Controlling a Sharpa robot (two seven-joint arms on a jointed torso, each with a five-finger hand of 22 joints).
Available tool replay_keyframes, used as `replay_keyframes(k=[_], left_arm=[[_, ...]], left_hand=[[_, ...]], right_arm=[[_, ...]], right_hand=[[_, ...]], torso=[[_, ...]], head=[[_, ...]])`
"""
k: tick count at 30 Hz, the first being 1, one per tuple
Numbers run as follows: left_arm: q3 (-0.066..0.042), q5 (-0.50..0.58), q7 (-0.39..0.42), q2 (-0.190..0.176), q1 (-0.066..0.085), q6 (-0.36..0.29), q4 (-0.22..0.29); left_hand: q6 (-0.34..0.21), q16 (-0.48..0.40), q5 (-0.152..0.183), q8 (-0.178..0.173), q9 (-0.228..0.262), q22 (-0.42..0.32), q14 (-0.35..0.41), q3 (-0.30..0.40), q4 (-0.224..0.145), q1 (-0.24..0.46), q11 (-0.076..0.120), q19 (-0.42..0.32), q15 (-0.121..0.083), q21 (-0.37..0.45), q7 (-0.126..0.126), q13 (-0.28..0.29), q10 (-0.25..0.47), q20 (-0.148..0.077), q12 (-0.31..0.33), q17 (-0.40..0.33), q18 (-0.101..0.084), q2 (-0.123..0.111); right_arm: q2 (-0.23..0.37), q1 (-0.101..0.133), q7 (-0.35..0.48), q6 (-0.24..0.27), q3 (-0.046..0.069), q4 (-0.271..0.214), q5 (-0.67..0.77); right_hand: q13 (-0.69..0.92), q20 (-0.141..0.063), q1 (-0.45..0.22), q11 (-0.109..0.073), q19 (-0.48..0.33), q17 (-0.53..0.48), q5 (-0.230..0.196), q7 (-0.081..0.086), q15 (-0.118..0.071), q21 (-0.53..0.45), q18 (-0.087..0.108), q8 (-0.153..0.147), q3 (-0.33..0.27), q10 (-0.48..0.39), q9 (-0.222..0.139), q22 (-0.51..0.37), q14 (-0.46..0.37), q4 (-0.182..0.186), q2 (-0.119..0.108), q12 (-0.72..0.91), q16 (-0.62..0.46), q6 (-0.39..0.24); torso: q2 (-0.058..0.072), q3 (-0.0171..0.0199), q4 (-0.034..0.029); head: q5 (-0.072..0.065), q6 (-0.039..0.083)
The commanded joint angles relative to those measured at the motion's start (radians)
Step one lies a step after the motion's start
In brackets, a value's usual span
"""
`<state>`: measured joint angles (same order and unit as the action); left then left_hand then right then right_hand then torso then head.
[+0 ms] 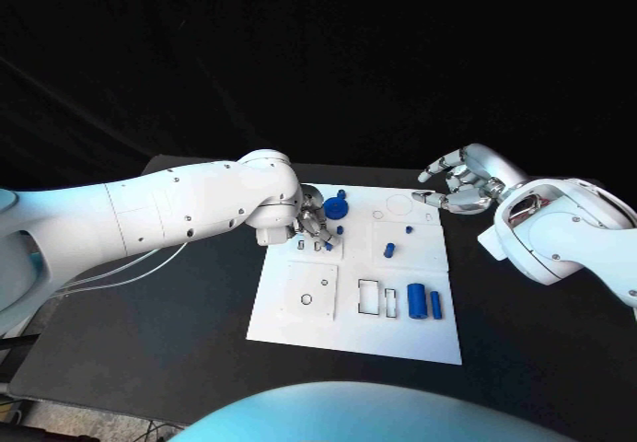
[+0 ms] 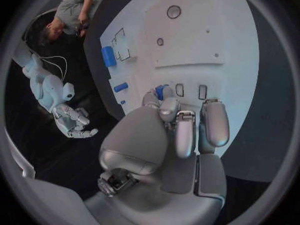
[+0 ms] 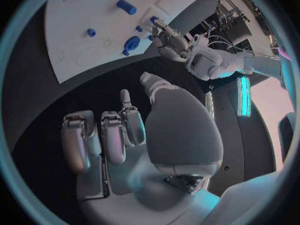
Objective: Assemble the parts on the task board
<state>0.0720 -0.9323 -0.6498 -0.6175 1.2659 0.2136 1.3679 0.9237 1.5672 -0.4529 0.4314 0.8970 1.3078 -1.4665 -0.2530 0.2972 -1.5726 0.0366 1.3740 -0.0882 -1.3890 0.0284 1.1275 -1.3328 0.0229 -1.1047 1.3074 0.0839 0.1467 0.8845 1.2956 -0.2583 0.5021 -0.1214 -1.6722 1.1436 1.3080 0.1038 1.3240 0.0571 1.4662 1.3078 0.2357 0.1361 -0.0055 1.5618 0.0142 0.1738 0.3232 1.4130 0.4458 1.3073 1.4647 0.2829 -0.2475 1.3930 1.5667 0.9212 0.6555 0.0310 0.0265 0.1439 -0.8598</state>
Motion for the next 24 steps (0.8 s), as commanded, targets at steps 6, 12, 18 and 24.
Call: replay_keyframes(k=[6,12,18,24], left_arm=[[0.003,0.039,0.003,-0.001,-0.001,0.005,-0.007],[0.005,0.048,0.004,-0.005,-0.001,0.018,-0.009],[0.006,0.06,0.005,-0.008,-0.001,0.027,-0.01],[0.006,0.078,0.014,-0.014,-0.001,0.008,-0.009]], left_hand=[[0.006,0.004,0.018,0.06,0.128,0.039,-0.104,1.021,-0.156,0.429,-0.001,0.008,0.005,0.02,0.009,0.015,-0.029,0.007,-0.014,0.263,-0.018,-0.371],[0.008,0.004,-0.027,0.064,0.14,0.043,-0.104,1.05,-0.219,0.485,-0.003,0.009,0.005,0.022,0.009,0.016,-0.032,0.007,-0.015,0.263,-0.018,-0.364],[0.018,0.004,-0.03,0.059,0.137,0.047,-0.104,1.051,-0.23,0.532,-0.002,0.011,0.005,0.022,0.006,0.02,-0.038,0.007,-0.021,0.263,-0.018,-0.36],[0.026,0.004,-0.039,0.054,0.134,0.048,-0.104,1.06,-0.249,0.546,0.0,0.011,0.003,0.023,0.003,0.02,-0.04,0.007,-0.021,0.263,-0.018,-0.358]], right_arm=[[0.0,-0.001,-0.004,-0.013,0.0,0.0,0.004],[0.001,-0.002,-0.004,-0.013,0.0,0.0,0.004],[0.002,-0.002,-0.004,-0.013,0.0,0.0,0.003],[0.003,-0.002,-0.004,-0.012,0.0,-0.001,0.004]], right_hand=[[0.077,-0.004,-0.008,0.0,0.097,0.263,-0.002,0.001,-0.004,-0.003,-0.011,0.004,0.002,-0.001,0.002,0.259,0.106,0.002,0.005,-0.003,0.004,-0.007],[0.077,-0.004,-0.008,0.0,0.097,0.263,-0.002,0.001,-0.004,-0.003,-0.011,0.004,0.002,-0.001,0.002,0.259,0.106,0.002,0.005,-0.003,0.004,-0.007],[0.077,-0.004,-0.008,0.0,0.097,0.263,-0.002,0.001,-0.004,-0.003,-0.011,0.004,0.002,-0.001,0.002,0.259,0.106,0.002,0.005,-0.003,0.004,-0.007],[0.077,-0.004,-0.008,0.0,0.097,0.263,-0.002,0.001,-0.004,-0.003,-0.011,0.004,0.002,-0.001,0.002,0.259,0.106,0.002,0.005,-0.003,0.004,-0.007]], torso=[[0.0,0.0003,0.0],[-0.001,0.0001,-0.0002],[0.001,0.0,-0.0004],[0.001,0.0005,-0.0007]], head=[[0.004,-0.001],[0.006,0.001],[0.005,0.002],[0.007,0.002]])
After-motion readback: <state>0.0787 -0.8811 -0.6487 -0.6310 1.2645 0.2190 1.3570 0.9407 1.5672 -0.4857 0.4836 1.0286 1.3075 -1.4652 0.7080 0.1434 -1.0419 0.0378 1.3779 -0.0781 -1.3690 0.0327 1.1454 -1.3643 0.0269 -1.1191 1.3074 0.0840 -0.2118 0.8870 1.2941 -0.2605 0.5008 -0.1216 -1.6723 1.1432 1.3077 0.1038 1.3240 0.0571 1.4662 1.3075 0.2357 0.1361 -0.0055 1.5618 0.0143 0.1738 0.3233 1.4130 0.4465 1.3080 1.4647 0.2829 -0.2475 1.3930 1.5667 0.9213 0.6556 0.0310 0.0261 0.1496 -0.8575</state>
